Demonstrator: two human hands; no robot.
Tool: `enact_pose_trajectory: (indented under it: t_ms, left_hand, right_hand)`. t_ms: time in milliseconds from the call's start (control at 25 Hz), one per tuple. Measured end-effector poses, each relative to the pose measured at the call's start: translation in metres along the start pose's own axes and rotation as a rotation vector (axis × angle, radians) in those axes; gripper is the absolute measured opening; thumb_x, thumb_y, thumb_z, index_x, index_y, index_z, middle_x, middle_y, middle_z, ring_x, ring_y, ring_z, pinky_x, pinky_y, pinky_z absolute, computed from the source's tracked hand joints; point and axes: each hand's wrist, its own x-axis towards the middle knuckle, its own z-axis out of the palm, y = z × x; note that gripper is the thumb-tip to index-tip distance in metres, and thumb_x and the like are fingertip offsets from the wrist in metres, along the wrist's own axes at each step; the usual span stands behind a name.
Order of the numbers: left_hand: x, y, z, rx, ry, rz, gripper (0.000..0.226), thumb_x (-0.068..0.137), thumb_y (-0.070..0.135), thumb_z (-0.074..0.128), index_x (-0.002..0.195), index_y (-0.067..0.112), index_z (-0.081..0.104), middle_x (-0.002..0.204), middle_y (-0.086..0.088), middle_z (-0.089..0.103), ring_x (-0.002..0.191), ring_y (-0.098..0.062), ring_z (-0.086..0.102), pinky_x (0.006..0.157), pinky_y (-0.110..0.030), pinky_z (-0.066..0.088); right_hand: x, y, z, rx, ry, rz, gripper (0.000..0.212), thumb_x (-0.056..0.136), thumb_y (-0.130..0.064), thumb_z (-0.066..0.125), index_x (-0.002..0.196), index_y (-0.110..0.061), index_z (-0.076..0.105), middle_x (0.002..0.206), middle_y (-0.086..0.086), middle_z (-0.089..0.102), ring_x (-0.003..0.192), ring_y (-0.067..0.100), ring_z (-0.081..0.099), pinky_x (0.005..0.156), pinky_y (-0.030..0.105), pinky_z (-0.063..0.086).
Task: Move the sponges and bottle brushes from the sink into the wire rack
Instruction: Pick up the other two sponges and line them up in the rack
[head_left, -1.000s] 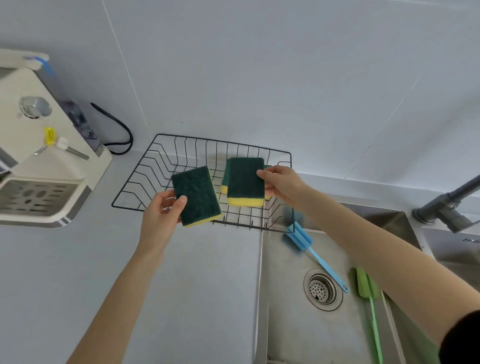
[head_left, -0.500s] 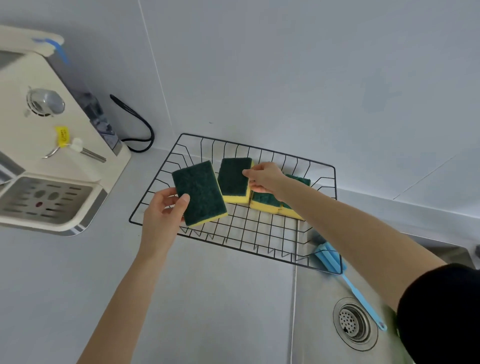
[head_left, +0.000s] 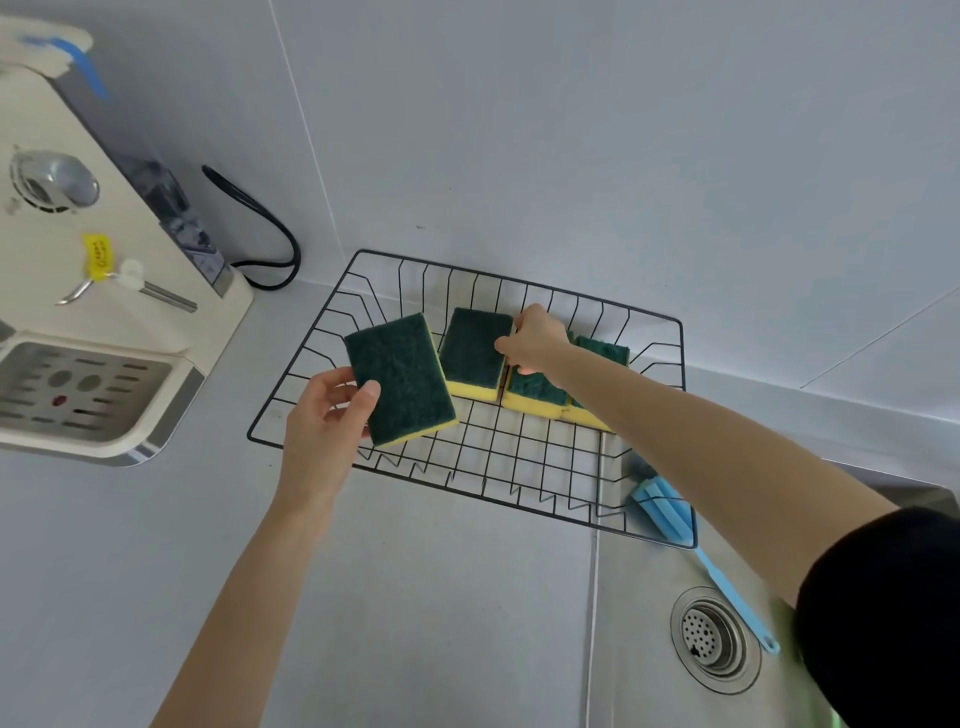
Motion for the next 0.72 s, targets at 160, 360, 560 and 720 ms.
enact_pose_trajectory:
  t_ms: [160, 360, 560, 720]
  left_hand:
    - [0.004, 0.003, -0.001, 0.028, 0.007, 0.009, 0.016, 0.089, 0.018, 0.053, 0.105, 0.019, 0.05, 0.089, 0.006, 0.058, 0.091, -0.021, 0.058, 0.055, -0.01, 0.052]
    - [0.016, 0.009, 0.001, 0.108, 0.009, 0.014, 0.027, 0.09, 0.018, 0.052, 0.116, 0.011, 0.052, 0.105, -0.008, 0.057, 0.095, -0.024, 0.056, 0.067, -0.02, 0.047]
    - [0.033, 0.013, 0.003, 0.231, 0.002, 0.013, 0.03, 0.091, 0.02, 0.05, 0.12, 0.01, 0.05, 0.107, -0.004, 0.054, 0.095, -0.021, 0.054, 0.064, -0.019, 0.045]
    - [0.048, 0.018, 0.014, 0.335, -0.006, 0.034, 0.033, 0.093, 0.019, 0.047, 0.124, 0.009, 0.049, 0.105, -0.002, 0.052, 0.092, -0.02, 0.052, 0.073, -0.028, 0.044]
  right_hand:
    - [-0.01, 0.005, 0.004, -0.206, 0.09, -0.24, 0.046, 0.092, -0.021, 0.051, 0.133, -0.005, 0.037, 0.13, 0.019, 0.042, 0.112, 0.032, 0.049, 0.086, 0.036, 0.046]
    - [-0.018, 0.019, 0.023, -0.698, -0.001, -0.544, 0.078, 0.085, -0.046, 0.055, 0.148, -0.021, 0.016, 0.157, 0.01, 0.013, 0.146, 0.031, 0.007, 0.119, 0.05, 0.008]
    - [-0.009, 0.034, 0.025, -0.8, -0.012, -0.547, 0.072, 0.092, -0.042, 0.046, 0.15, -0.029, 0.006, 0.161, 0.005, 0.001, 0.148, 0.028, -0.004, 0.119, 0.05, -0.001]
    - [-0.007, 0.041, 0.023, -0.752, -0.041, -0.539, 0.069, 0.095, -0.04, 0.043, 0.15, -0.03, 0.003, 0.161, 0.003, -0.003, 0.149, 0.025, -0.004, 0.12, 0.046, 0.002]
